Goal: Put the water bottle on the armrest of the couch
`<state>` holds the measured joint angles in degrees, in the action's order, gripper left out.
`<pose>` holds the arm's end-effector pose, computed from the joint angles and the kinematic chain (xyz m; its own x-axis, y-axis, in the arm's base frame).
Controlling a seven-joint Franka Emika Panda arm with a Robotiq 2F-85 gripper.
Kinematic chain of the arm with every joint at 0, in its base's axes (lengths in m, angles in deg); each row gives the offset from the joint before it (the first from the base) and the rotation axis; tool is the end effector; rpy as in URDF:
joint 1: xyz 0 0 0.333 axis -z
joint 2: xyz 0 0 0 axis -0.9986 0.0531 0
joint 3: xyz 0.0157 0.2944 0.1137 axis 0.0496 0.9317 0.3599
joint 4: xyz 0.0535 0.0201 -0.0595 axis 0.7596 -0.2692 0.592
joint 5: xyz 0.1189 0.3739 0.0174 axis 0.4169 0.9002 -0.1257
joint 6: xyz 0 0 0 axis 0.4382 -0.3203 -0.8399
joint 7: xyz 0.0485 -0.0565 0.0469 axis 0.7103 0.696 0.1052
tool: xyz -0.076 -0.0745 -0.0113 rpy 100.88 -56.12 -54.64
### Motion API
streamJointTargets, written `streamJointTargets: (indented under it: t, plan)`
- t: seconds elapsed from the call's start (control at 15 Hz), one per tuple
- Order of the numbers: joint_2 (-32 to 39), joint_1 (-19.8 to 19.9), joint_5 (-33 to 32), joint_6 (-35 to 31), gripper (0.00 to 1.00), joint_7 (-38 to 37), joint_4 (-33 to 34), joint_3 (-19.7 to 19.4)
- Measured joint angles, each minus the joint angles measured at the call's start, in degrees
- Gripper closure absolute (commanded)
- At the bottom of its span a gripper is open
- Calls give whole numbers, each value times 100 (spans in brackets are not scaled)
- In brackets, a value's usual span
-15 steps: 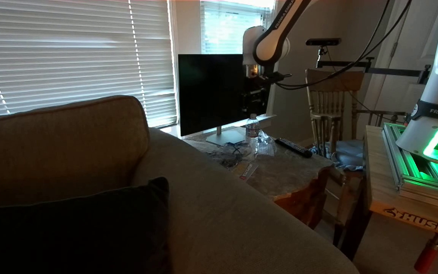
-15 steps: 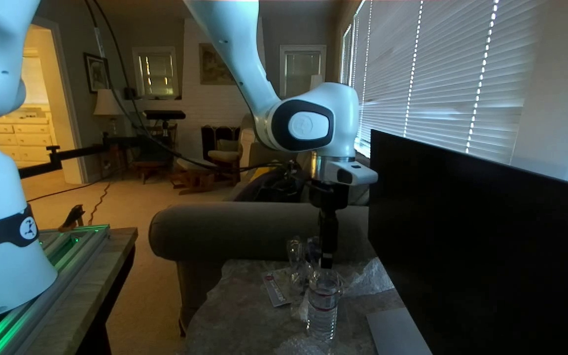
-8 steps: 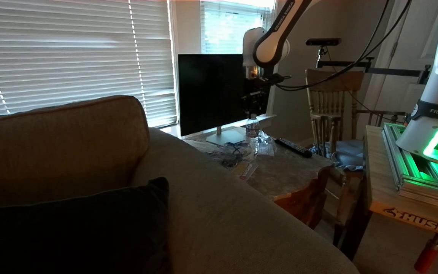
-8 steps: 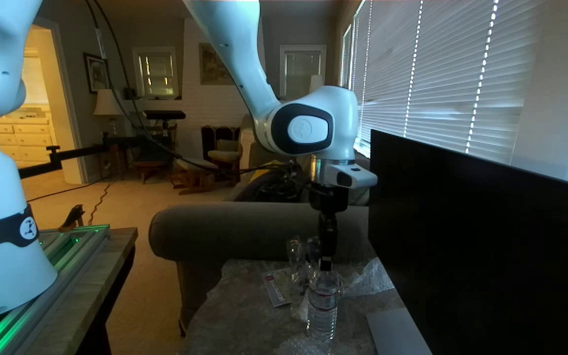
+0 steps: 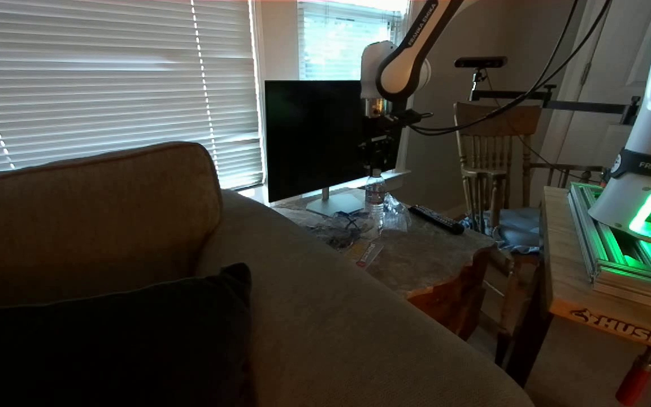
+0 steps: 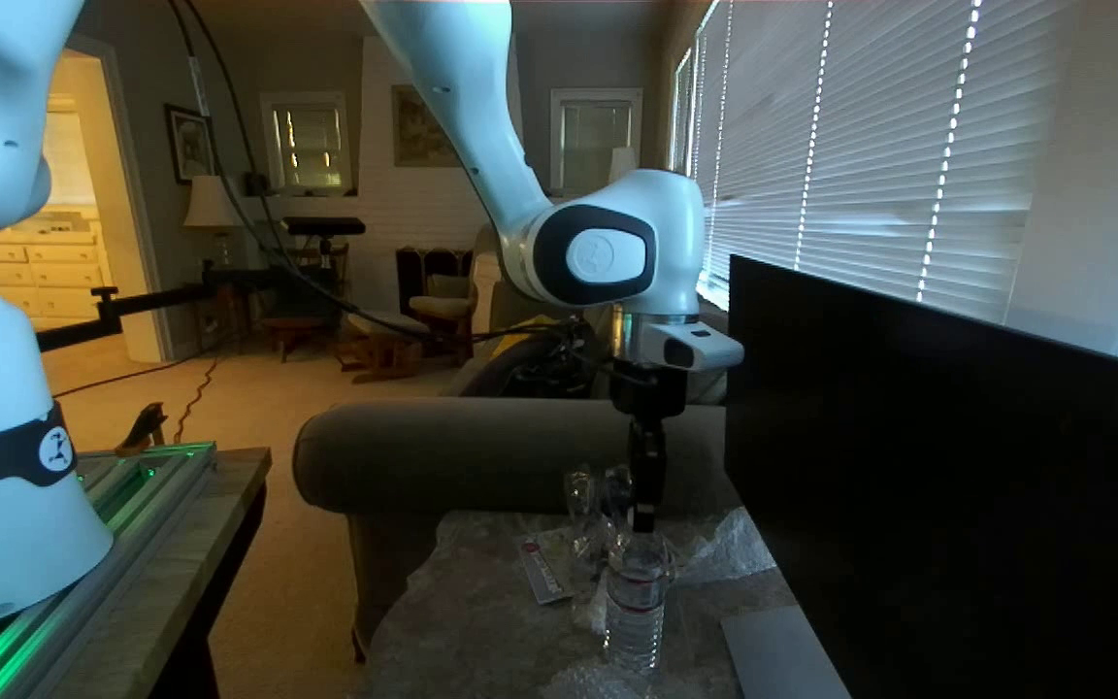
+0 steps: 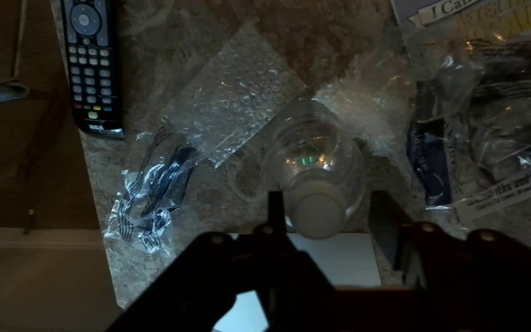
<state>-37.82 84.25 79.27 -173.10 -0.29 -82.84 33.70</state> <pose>0.5861 -0.0287 0.1654 0.9316 -0.3627 0.0252 -0.3632 -0.9258 0.1050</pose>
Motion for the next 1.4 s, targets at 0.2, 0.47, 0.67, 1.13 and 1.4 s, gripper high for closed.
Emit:
streamJointTargets:
  t: [0.2, 0.47, 0.67, 1.13, 1.4]
  plan:
    - [0, 0, 0, -4, 92, 10, 0, -2]
    - [2, 0, 0, -29, 92, 14, 0, -3]
    - [2, 0, 0, -31, 92, 20, 0, -4]
    - [-358, -34, 0, 20, 92, 21, -206, -56]
    - [-1016, -196, -4, 296, 92, 20, -668, -31]
